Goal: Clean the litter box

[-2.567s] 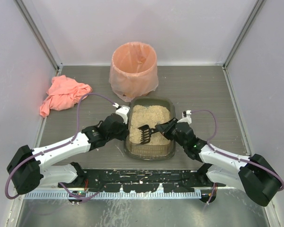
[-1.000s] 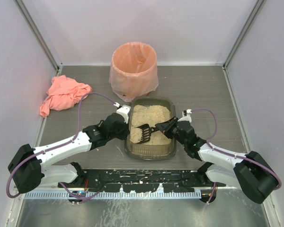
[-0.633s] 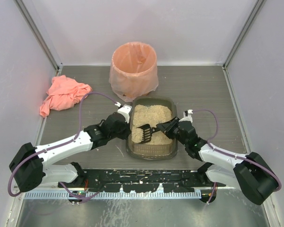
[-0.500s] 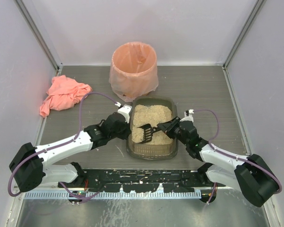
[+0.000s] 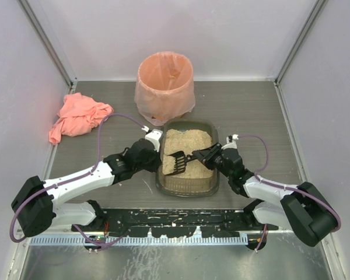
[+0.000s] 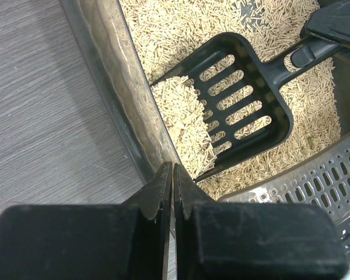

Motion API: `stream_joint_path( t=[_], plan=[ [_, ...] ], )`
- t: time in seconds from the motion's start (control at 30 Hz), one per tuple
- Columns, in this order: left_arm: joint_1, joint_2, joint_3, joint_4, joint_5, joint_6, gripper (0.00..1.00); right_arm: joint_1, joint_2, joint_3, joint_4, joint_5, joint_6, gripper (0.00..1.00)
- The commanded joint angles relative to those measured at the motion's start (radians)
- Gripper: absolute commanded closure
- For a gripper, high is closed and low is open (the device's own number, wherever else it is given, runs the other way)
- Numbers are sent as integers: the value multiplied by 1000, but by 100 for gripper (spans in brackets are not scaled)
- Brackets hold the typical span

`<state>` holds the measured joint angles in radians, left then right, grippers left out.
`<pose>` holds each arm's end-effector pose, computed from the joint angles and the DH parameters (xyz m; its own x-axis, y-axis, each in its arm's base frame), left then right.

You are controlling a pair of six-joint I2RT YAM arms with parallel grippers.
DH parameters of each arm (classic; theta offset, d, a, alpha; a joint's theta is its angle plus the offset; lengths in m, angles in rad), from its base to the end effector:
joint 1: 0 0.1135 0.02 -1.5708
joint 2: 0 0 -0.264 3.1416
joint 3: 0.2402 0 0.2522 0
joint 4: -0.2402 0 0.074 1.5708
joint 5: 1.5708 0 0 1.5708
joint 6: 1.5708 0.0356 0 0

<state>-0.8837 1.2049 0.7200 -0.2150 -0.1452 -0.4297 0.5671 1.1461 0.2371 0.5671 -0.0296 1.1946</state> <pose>0.1650 -0.1929 0.2286 -0.6609 0.1556 -0.7342 0.4614 0.8558 -0.2339 0.1785 0.1149 0.1609 -0.6252 0.7040 -0.3369 0.0571 0.4717 0.8799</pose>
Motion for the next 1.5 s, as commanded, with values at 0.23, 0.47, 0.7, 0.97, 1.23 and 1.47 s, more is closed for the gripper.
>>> stream_joint_path(
  t=[0.23,0.47,0.7,0.97,1.23,1.47],
  plan=[
    [-11,-1,11,-10,29,0,96,-25,-109,-16,18,9,40,99],
    [-12,4,15,-7,32,2,96,-32,-128,-13,-13,6,24,99],
    [-11,-1,12,-12,29,4,96,-43,-152,-21,-26,8,22,99],
    [-12,-8,9,-13,24,5,96,-72,-190,-37,-21,-7,35,99],
    [-11,-17,15,-23,17,6,95,-100,-249,-41,-54,-13,38,99],
    [-11,-29,21,-30,7,5,87,-153,-312,-67,-61,-35,59,99]
  ],
)
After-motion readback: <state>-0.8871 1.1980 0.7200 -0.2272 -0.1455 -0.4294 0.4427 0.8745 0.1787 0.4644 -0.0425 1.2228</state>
